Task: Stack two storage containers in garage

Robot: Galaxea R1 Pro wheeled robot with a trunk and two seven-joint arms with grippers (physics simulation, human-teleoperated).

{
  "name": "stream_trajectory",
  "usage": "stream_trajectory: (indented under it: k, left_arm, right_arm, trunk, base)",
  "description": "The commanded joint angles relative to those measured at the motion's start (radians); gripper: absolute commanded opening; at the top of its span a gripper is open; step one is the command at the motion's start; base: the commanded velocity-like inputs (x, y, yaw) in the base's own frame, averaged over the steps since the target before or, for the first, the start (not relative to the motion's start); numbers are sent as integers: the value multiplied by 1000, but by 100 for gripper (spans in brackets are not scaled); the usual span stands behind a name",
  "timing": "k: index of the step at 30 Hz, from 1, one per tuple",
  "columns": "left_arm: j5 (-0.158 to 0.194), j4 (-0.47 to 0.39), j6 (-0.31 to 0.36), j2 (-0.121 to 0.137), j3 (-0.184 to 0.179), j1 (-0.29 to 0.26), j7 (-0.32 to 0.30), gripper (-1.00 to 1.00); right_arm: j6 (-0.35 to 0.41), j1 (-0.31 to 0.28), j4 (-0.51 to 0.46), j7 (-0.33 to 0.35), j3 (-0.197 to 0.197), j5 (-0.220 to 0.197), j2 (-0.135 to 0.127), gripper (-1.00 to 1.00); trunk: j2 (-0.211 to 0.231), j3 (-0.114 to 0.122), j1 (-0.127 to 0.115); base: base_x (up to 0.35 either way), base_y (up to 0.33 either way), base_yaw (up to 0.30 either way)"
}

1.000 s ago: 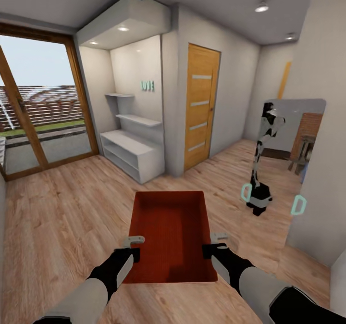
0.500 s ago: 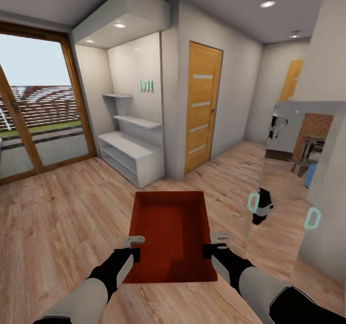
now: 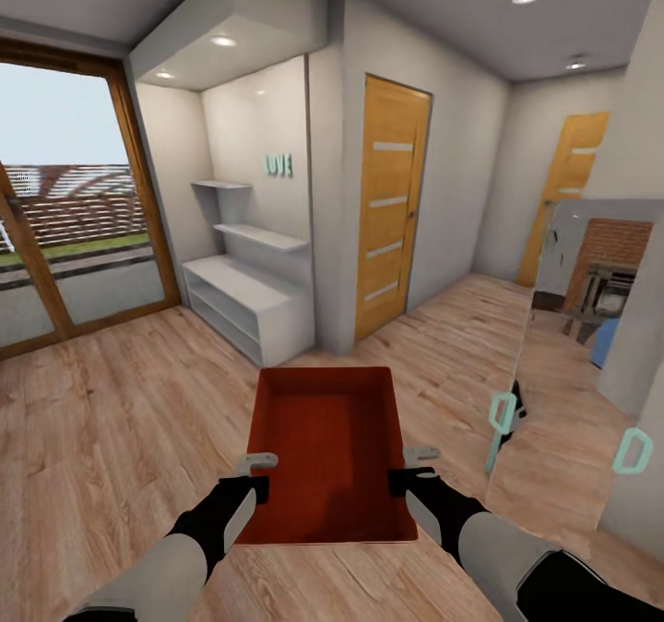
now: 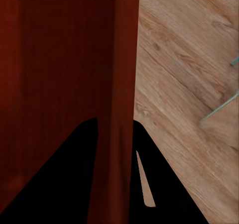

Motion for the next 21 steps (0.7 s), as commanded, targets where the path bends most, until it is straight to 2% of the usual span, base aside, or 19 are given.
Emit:
stream_trajectory:
  k: [1, 21]
  left_arm:
    - [17, 1, 5, 28, -5, 0, 7, -100]
    - [17, 1, 5, 28, -5, 0, 7, -100]
  right_arm:
    - [-26, -1, -5, -6, 2, 7, -12, -100]
    - [-26, -2, -5, -6, 2, 7, -12, -100]
  trunk:
    - [-2, -2, 1]
    - [-2, -2, 1]
  base:
    - [321, 0, 0]
    - [321, 0, 0]
